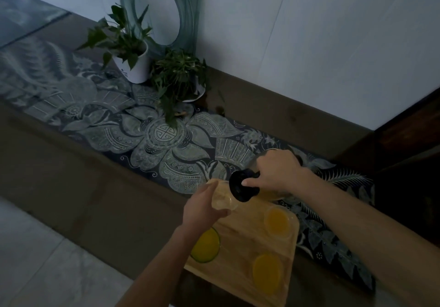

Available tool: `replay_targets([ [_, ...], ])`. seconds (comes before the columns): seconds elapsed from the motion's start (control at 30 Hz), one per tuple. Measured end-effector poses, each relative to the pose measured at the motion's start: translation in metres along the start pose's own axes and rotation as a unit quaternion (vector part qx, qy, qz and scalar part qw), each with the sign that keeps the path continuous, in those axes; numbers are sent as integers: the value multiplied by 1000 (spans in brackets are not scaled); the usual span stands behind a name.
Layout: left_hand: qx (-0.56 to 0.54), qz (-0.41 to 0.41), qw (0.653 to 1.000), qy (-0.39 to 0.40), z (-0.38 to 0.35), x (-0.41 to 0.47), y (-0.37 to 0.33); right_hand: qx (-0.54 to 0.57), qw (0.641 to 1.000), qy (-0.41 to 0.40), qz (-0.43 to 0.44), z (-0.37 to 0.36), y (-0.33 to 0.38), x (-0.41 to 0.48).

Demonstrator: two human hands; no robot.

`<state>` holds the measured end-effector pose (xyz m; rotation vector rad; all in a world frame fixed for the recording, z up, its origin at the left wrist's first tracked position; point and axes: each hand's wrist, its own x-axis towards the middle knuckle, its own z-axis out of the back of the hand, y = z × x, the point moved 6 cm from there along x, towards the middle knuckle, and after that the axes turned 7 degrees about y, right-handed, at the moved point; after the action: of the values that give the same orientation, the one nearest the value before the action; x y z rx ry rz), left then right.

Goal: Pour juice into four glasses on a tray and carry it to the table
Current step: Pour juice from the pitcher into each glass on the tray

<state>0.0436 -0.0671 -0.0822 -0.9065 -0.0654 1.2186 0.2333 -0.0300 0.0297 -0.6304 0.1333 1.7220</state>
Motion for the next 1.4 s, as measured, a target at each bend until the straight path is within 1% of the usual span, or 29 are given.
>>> replay_targets([
  [0.4,47,-14,999,7,4,12,5,-66,997,43,3,15,27,23],
  [0.67,32,-30,999,0,1,13,12,-104,992,75,-8,20,47,24],
  [1.13,17,-48,999,-1,-8,17,22,-124,985,105,-50,31,76,20],
  [1.4,12,-56,998,-7,-8,20,24,-114,985,109,-63,36,93,20],
])
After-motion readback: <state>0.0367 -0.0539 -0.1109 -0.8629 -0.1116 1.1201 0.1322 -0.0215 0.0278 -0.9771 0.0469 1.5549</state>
